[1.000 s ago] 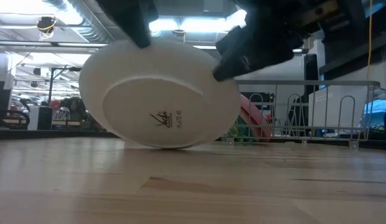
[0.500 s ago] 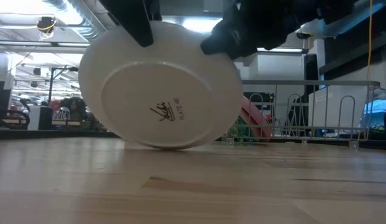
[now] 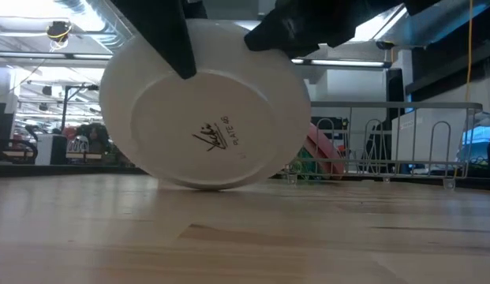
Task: Sort dishes
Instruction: Put the white plate into the dish rack
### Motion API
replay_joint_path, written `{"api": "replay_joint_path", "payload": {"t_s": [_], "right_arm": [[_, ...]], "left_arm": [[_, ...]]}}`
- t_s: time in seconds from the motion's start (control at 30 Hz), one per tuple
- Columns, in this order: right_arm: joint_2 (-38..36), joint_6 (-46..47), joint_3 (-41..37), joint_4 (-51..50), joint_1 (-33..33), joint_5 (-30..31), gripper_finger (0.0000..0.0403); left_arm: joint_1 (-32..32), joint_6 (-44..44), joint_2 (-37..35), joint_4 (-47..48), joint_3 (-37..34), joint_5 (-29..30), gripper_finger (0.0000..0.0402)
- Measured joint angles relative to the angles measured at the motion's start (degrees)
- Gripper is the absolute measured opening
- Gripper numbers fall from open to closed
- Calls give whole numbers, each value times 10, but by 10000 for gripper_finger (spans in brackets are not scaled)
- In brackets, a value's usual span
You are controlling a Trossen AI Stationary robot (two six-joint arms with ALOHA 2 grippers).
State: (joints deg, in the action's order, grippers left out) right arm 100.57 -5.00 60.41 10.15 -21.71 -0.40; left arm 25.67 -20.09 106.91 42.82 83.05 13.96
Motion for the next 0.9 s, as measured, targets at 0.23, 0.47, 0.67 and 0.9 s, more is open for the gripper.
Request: {"api": "replay_joint_path", "payload": {"t_s": [0.23, 0.47, 0.67, 0.9], "right_arm": [[-1, 9, 5, -26, 0, 4, 24], [-1, 53, 5, -28, 0, -2, 53], [-1, 77, 5, -27, 0, -3, 95], [-1, 77, 5, -27, 0, 17, 155]], "left_arm": [[5, 18, -3, 1, 0, 26, 55], [6, 27, -3, -3, 0, 30, 44], [6, 28, -2, -3, -1, 26, 43], [5, 30, -2, -2, -1, 26, 42]]}}
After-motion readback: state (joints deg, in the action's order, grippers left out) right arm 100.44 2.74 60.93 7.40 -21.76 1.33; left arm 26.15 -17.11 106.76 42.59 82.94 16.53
